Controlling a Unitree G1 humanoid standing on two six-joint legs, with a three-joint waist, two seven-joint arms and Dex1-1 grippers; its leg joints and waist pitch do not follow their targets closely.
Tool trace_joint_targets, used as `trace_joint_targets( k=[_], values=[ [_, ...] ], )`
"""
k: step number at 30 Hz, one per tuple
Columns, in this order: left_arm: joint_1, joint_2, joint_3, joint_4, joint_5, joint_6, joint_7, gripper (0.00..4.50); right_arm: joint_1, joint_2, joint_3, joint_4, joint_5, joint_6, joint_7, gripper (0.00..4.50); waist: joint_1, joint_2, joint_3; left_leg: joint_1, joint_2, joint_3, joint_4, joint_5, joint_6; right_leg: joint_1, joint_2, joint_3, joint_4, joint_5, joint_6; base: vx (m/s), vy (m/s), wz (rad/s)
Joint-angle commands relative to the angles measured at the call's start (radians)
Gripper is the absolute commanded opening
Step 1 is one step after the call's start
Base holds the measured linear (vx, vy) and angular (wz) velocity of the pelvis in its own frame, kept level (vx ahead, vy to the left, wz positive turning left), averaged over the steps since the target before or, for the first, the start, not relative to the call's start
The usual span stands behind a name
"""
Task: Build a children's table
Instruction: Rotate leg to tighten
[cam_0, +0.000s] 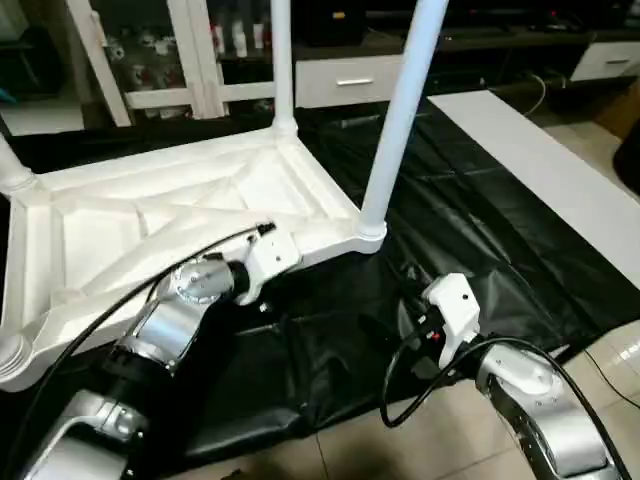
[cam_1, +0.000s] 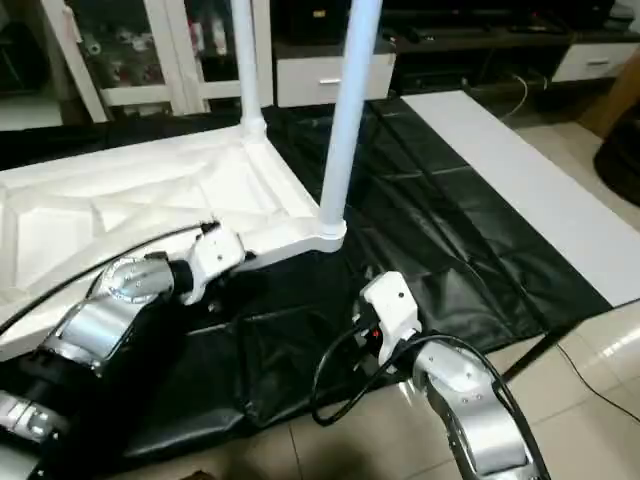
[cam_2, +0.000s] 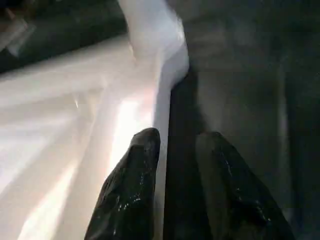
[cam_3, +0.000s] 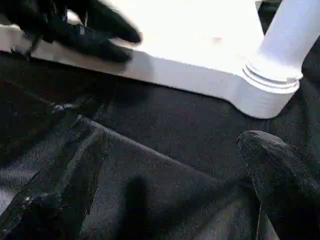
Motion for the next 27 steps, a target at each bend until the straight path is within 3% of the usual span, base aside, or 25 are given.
trace_joint_targets(
  k=[1, 2, 3, 4, 6, 8, 9, 10, 11, 13, 14, 16, 18, 19, 20, 21, 22, 27],
  values=[
    [0.039, -0.03, 0.06, -0.097, -0.119, 0.007, -0.009, 1.45, 0.013, 0.001, -0.001, -0.005, -0.013, -0.009, -0.01, 4.5, 0.005, 0.016, -0.06, 0.009, 0.036, -0.012, -0.069, -0.182, 0.007, 0.049, -0.051, 0.038, -0.054, -0.006, -0.255, 0.0, 0.0, 0.0],
    [0.119, -0.059, 0.122, -0.212, -0.214, 0.043, 0.021, 1.45, 0.024, 0.018, -0.013, -0.03, 0.004, 0.002, -0.025, 4.5, 0.006, 0.014, -0.058, 0.007, 0.036, -0.011, -0.071, -0.196, 0.01, 0.049, -0.049, 0.037, -0.056, -0.006, -0.266, 0.0, 0.0, 0.0],
    [0.124, -0.061, 0.125, -0.219, -0.218, 0.044, 0.024, 1.45, 0.025, 0.019, -0.014, -0.032, 0.005, 0.003, -0.026, 4.5, 0.006, 0.014, -0.058, 0.007, 0.036, -0.011, -0.071, -0.196, 0.01, 0.049, -0.049, 0.037, -0.056, -0.006, -0.266, 0.0, 0.0, 0.0],
    [0.171, -0.07, 0.149, -0.273, -0.239, 0.047, 0.056, 1.45, 0.033, 0.03, -0.019, -0.05, 0.016, 0.011, -0.034, 4.5, 0.006, 0.022, -0.058, 0.006, 0.036, -0.012, -0.071, -0.209, 0.014, 0.049, -0.047, 0.037, -0.057, -0.011, -0.261, 0.0, 0.0, 0.0],
    [0.266, -0.091, 0.196, -0.367, -0.249, 0.116, 0.128, 1.45, 0.049, 0.053, -0.029, -0.083, 0.035, 0.018, -0.056, 4.5, -0.002, 0.011, -0.053, 0.004, 0.038, -0.01, -0.075, -0.243, 0.023, 0.051, -0.045, 0.038, -0.064, -0.063, -0.237, 0.0, 0.0, 0.0],
    [0.363, -0.112, 0.233, -0.423, -0.205, 0.125, 0.212, 1.45, 0.054, 0.088, -0.049, -0.098, 0.022, 0.009, -0.121, 4.5, -0.005, 0.009, -0.047, 0.004, 0.035, -0.01, -0.079, -0.264, 0.024, 0.046, -0.044, 0.038, -0.077, -0.174, -0.198, 0.0, 0.0, 0.0],
    [0.412, -0.133, 0.257, -0.44, -0.18, 0.093, 0.265, 1.45, 0.047, 0.118, -0.069, -0.09, -0.007, -0.005, -0.194, 4.5, -0.006, -0.006, -0.046, 0.005, 0.036, -0.009, -0.079, -0.272, 0.019, 0.04, -0.042, 0.039, -0.086, -0.232, -0.173, 0.0, 0.0, 0.0],
    [0.412, -0.133, 0.257, -0.44, -0.18, 0.093, 0.265, 1.45, 0.047, 0.118, -0.069, -0.09, -0.007, -0.005, -0.194, 4.5, -0.004, 0.002, -0.044, 0.004, 0.035, -0.011, -0.081, -0.275, 0.012, 0.04, -0.044, 0.04, -0.085, -0.263, -0.162, 0.0, 0.0, 0.0],
    [0.475, -0.174, 0.305, -0.465, -0.163, 0.078, 0.345, 1.45, 0.032, 0.164, -0.102, -0.066, -0.025, -0.039, -0.275, 4.5, -0.004, 0.0, -0.043, 0.009, 0.037, -0.012, -0.084, -0.305, -0.002, 0.03, -0.043, 0.04, -0.093, -0.321, -0.139, 0.0, 0.0, 0.0],
    [0.526, -0.205, 0.347, -0.48, -0.137, 0.043, 0.428, 1.45, 0.012, 0.185, -0.118, -0.023, -0.04, -0.058, -0.317, 4.5, -0.005, 0.002, -0.039, 0.008, 0.038, -0.017, -0.09, -0.339, -0.019, 0.028, -0.044, 0.039, -0.095, -0.356, -0.12, 0.0, 0.0, 0.0],
    [0.552, -0.221, 0.369, -0.494, -0.108, 0.015, 0.493, 1.45, -0.001, 0.189, -0.116, 0.008, -0.053, -0.066, -0.328, 4.5, -0.003, -0.007, -0.039, 0.016, 0.037, -0.018, -0.091, -0.376, -0.026, 0.022, -0.039, 0.038, -0.103, -0.381, -0.089, 0.0, 0.0, 0.0],
    [0.553, -0.222, 0.37, -0.497, -0.108, 0.012, 0.494, 1.45, -0.001, 0.189, -0.115, 0.008, -0.051, -0.064, -0.326, 4.5, -0.003, -0.002, -0.037, 0.016, 0.036, -0.02, -0.093, -0.393, -0.031, 0.021, -0.038, 0.039, -0.103, -0.369, -0.081, 0.0, 0.0, 0.0],
    [0.581, -0.228, 0.393, -0.553, -0.114, -0.034, 0.509, 1.45, -0.006, 0.192, -0.11, 0.003, -0.018, -0.033, -0.293, 4.5, 0.004, -0.008, -0.04, 0.013, 0.036, -0.022, -0.094, -0.395, -0.032, 0.023, -0.038, 0.04, -0.1, -0.341, -0.067, 0.0, 0.0, 0.0],
    [0.592, -0.237, 0.414, -0.576, -0.129, -0.06, 0.515, 1.45, -0.005, 0.193, -0.107, -0.008, 0.003, -0.021, -0.269, 4.5, 0.005, -0.018, -0.041, 0.008, 0.037, -0.023, -0.095, -0.377, -0.028, 0.027, -0.038, 0.04, -0.097, -0.302, -0.069, 0.0, 0.0, 0.0],
    [0.612, -0.265, 0.464, -0.617, -0.192, -0.116, 0.514, 1.45, -0.003, 0.192, -0.1, -0.027, 0.043, -0.001, -0.221, 4.5, 0.007, -0.025, -0.042, 0.007, 0.037, -0.023, -0.093, -0.367, -0.02, 0.031, -0.04, 0.04, -0.092, -0.282, -0.074, 0.0, 0.0, 0.0],
    [0.626, -0.287, 0.501, -0.635, -0.247, -0.152, 0.505, 1.45, -0.001, 0.189, -0.092, -0.034, 0.058, 0.005, -0.192, 4.5, 0.011, -0.019, -0.043, 0.004, 0.039, -0.022, -0.093, -0.356, -0.015, 0.032, -0.044, 0.042, -0.09, -0.258, -0.089, 0.0, 0.0, 0.0],
    [0.644, -0.303, 0.527, -0.642, -0.336, -0.177, 0.458, 1.63, 0.0, 0.179, -0.082, -0.034, 0.061, 0.002, -0.168, 4.5, 0.01, -0.028, -0.043, 0.002, 0.038, -0.02, -0.091, -0.342, -0.012, 0.033, -0.042, 0.042, -0.089, -0.232, -0.095, 0.0, 0.0, 0.0],
    [0.707, -0.245, 0.561, -0.595, -0.433, -0.252, 0.321, 2.0, 0.0, 0.139, -0.055, -0.018, 0.063, -0.019, -0.106, 4.5, 0.02, -0.024, -0.045, 0.005, 0.034, -0.015, -0.088, -0.298, -0.009, 0.029, -0.034, 0.044, -0.084, -0.182, -0.08, 0.0, 0.0, 0.0]
  ],
)
